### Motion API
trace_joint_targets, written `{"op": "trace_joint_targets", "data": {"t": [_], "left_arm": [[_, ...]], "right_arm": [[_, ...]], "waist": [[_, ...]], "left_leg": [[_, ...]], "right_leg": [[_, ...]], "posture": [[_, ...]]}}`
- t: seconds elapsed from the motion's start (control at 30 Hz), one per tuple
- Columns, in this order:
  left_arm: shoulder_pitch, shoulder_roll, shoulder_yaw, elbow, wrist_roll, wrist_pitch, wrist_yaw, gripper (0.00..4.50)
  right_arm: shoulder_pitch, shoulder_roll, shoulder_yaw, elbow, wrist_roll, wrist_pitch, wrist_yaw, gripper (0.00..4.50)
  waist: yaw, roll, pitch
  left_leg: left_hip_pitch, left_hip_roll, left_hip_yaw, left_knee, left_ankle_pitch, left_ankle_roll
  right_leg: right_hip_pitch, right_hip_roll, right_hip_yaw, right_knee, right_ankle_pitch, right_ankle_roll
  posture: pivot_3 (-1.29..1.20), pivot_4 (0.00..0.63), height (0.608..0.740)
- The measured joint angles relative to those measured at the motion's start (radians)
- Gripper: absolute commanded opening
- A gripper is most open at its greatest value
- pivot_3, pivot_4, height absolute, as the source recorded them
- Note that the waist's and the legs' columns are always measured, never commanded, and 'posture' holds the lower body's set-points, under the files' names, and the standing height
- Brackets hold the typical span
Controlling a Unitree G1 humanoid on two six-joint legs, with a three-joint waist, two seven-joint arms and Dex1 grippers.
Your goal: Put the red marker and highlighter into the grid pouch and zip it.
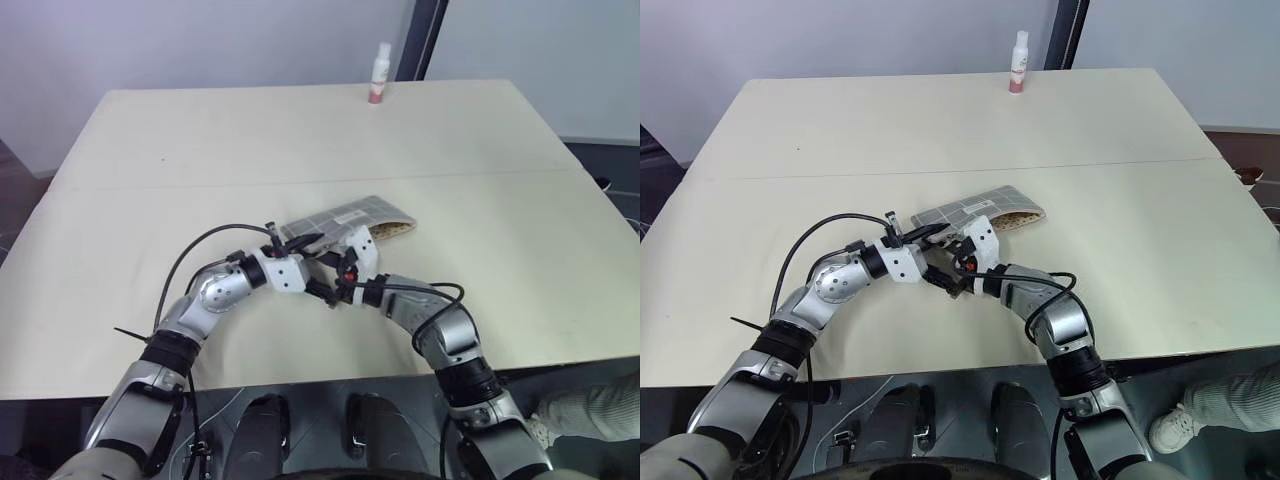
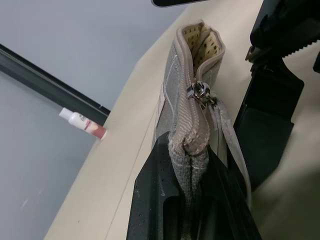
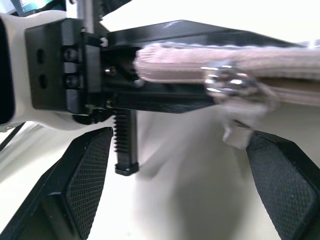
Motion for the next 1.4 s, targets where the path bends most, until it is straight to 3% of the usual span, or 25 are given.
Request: {"op": "trace_joint_targets", "data": {"t": [0.07, 0.23, 0.27, 0.57, 1.0, 1.4], "left_arm": [[0.000, 0.001, 0.000, 0.000, 0.000, 0.000, 0.001, 0.00], [0.000, 0.006, 0.000, 0.000, 0.001, 0.001, 0.004, 0.00], [0.000, 0.006, 0.000, 0.000, 0.001, 0.001, 0.004, 0.00], [0.000, 0.006, -0.002, -0.001, 0.001, 0.001, 0.015, 0.00], [0.073, 0.067, 0.010, -0.037, -0.098, 0.010, -0.049, 0.00], [0.112, 0.080, 0.018, -0.086, -0.245, 0.077, -0.157, 0.00]], "right_arm": [[0.000, -0.003, -0.027, 0.001, 0.003, -0.002, -0.004, 2.91], [0.003, -0.012, -0.049, 0.006, 0.000, -0.005, -0.004, 0.26], [0.005, -0.013, -0.050, 0.004, 0.002, -0.004, -0.002, 0.04], [0.023, -0.026, -0.065, -0.013, 0.030, 0.008, 0.007, 0.04], [0.027, -0.270, -0.255, 0.063, 0.040, -0.022, 0.059, 0.04], [-0.003, -0.359, -0.312, 0.228, -0.032, -0.159, 0.049, 0.04]], "waist": [[0.000, 0.000, 0.000], [-0.001, 0.000, 0.000], [-0.002, 0.000, 0.000], [-0.001, 0.000, 0.000], [0.000, 0.000, 0.000], [0.001, 0.000, 0.000]], "left_leg": [[0.000, 0.000, 0.000, 0.000, 0.000, 0.000], [0.000, 0.000, 0.000, 0.000, 0.000, 0.000], [0.000, 0.000, 0.000, 0.000, 0.000, 0.000], [0.000, 0.000, 0.000, 0.000, 0.000, 0.000], [0.000, 0.000, 0.000, 0.000, 0.000, 0.000], [0.000, 0.000, 0.001, -0.001, 0.000, 0.000]], "right_leg": [[0.000, 0.000, 0.000, 0.000, 0.000, 0.000], [0.000, 0.000, 0.000, 0.000, 0.000, 0.000], [0.000, 0.000, 0.000, 0.000, 0.000, 0.000], [0.000, 0.000, 0.000, 0.000, 0.000, 0.000], [0.000, 0.000, 0.000, 0.000, -0.001, -0.002], [0.000, 0.000, 0.001, -0.001, -0.001, -0.002]], "posture": [[0.00, 0.150, 0.740], [0.00, 0.150, 0.740], [0.00, 0.150, 0.740], [0.00, 0.150, 0.740], [0.00, 0.150, 0.740], [0.00, 0.150, 0.740]]}}
